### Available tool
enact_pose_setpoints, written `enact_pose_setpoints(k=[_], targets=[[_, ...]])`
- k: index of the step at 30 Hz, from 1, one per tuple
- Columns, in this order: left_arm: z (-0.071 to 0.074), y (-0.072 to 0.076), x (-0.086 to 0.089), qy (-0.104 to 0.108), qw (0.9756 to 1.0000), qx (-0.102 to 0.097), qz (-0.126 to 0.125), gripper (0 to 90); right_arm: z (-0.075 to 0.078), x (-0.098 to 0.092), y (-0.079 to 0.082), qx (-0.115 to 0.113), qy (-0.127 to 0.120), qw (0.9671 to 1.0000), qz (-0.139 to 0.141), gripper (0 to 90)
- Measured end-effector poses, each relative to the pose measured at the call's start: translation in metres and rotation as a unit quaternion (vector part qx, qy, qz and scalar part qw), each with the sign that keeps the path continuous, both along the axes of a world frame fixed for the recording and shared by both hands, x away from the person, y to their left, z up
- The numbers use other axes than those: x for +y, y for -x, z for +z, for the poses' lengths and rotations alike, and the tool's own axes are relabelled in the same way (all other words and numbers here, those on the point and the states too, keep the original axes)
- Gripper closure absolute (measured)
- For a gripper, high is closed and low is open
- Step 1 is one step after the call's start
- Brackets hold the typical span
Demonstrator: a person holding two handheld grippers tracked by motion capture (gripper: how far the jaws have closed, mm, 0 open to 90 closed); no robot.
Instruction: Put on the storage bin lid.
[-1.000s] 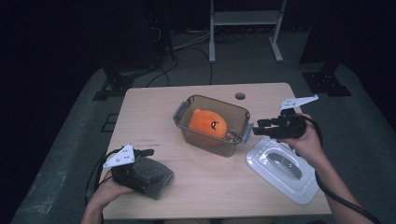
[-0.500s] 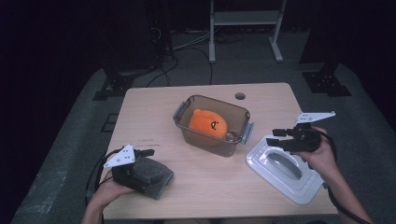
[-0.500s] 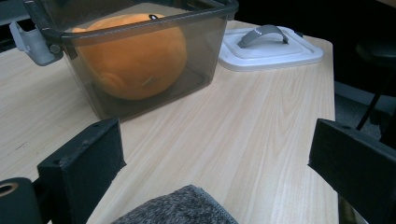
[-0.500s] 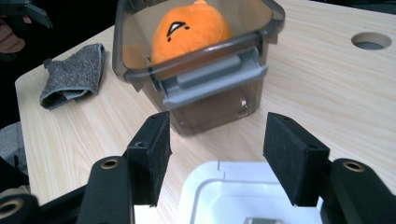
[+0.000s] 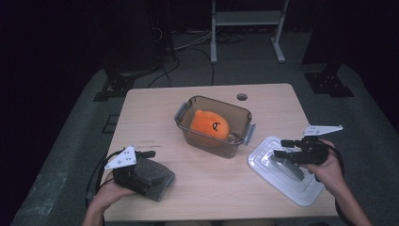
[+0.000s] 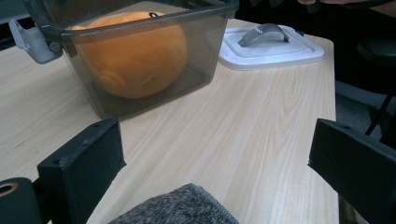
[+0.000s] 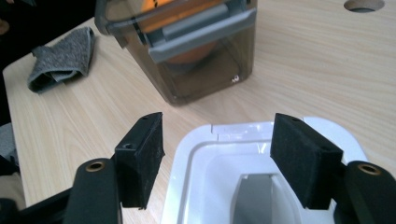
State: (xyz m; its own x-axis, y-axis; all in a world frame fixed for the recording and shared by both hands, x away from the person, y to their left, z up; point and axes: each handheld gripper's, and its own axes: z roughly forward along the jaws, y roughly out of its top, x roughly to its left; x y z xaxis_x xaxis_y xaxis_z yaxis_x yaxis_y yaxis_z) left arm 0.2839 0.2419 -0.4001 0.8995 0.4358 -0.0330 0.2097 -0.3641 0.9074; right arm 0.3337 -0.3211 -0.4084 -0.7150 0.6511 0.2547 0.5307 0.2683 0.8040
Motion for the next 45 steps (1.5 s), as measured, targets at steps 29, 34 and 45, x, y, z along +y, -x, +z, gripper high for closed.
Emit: enact_pose_setpoints(k=[29,34,45], targets=[[-0.002,0.000,-0.001,-0.005,1.0000,0.002,0.000,2.5,-0.035,-0.023,0.015,0.009,0.007,0.9996,-0.024,34.8],[-0.002,0.000,-0.001,-0.004,1.0000,0.001,0.000,2.5,-0.041,-0.022,0.016,0.010,0.014,0.9996,-0.024,37.5],[-0.001,0.000,-0.001,-0.004,1.0000,0.002,0.000,2.6,-0.046,-0.018,0.017,0.008,0.036,0.9992,-0.019,50.1]])
